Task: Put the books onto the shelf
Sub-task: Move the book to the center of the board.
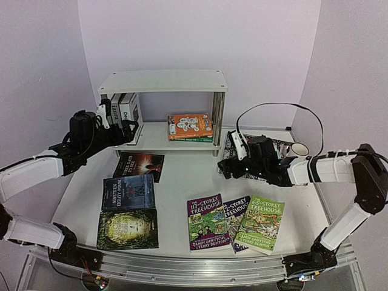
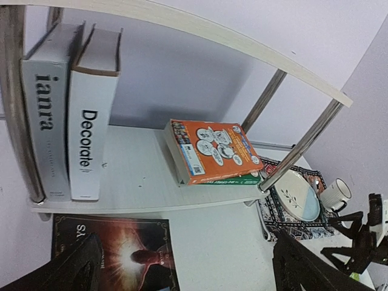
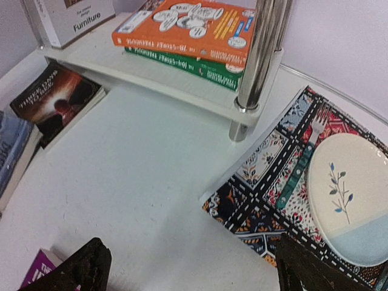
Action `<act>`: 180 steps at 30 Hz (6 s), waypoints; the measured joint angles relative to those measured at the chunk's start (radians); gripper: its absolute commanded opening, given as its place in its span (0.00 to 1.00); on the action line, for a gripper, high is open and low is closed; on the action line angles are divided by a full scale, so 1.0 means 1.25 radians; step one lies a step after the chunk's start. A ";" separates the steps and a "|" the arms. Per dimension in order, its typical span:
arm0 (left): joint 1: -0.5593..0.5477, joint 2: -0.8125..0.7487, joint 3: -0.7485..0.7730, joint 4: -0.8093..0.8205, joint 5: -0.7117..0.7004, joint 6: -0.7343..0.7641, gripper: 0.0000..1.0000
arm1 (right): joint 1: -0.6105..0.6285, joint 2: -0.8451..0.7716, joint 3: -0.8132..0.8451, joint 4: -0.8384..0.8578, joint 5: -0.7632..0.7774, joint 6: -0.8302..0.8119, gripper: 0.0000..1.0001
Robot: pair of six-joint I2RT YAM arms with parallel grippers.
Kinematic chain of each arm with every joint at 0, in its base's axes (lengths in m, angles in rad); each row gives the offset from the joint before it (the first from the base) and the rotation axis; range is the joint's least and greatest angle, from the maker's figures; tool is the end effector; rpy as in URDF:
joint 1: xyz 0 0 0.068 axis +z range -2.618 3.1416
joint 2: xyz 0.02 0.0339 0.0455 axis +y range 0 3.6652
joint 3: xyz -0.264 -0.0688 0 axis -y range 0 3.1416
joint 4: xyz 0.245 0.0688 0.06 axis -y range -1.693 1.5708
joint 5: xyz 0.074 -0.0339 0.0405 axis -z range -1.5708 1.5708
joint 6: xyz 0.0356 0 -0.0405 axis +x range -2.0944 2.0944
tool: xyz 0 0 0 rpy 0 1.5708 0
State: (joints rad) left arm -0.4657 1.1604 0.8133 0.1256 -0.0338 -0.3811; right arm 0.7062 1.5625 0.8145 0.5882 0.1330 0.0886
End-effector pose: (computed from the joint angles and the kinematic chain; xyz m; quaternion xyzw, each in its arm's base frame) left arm 0.2439 -0.1212 0.3046 0.0225 0.7806 -0.2446 0.5748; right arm 0.2664 0.2210 0.2374 -0.1898 0.7368 0.2037 0.6161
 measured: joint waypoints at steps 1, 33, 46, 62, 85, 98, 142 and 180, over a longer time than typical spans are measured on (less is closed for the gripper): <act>0.008 -0.024 -0.012 -0.015 -0.008 0.001 0.97 | -0.001 0.007 0.024 -0.007 0.006 0.004 0.96; 0.241 0.310 -0.053 -0.062 0.146 -0.079 0.85 | -0.019 0.085 0.115 -0.100 -0.085 0.168 0.87; 0.253 0.432 0.055 -0.061 0.126 -0.037 0.85 | 0.069 0.187 0.154 -0.146 -0.116 0.375 0.89; 0.256 0.521 0.083 -0.074 0.216 -0.007 0.81 | 0.185 0.225 0.193 -0.099 0.023 0.494 0.92; 0.257 0.527 0.082 -0.085 0.261 0.039 0.78 | 0.192 0.408 0.394 -0.100 -0.013 0.712 0.92; 0.256 0.548 0.105 -0.087 0.315 0.058 0.77 | 0.202 0.597 0.588 -0.117 0.026 0.860 0.82; 0.048 0.515 0.146 -0.019 0.439 -0.080 0.73 | 0.200 0.418 0.354 -0.110 0.109 0.751 0.68; 0.021 0.508 0.148 -0.001 0.359 -0.090 0.84 | 0.077 0.293 0.213 -0.172 -0.082 0.675 0.80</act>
State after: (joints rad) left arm -0.4389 1.7953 0.9989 0.1238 0.4152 -0.4938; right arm 0.8028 1.9283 1.0808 0.3736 0.0299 0.9329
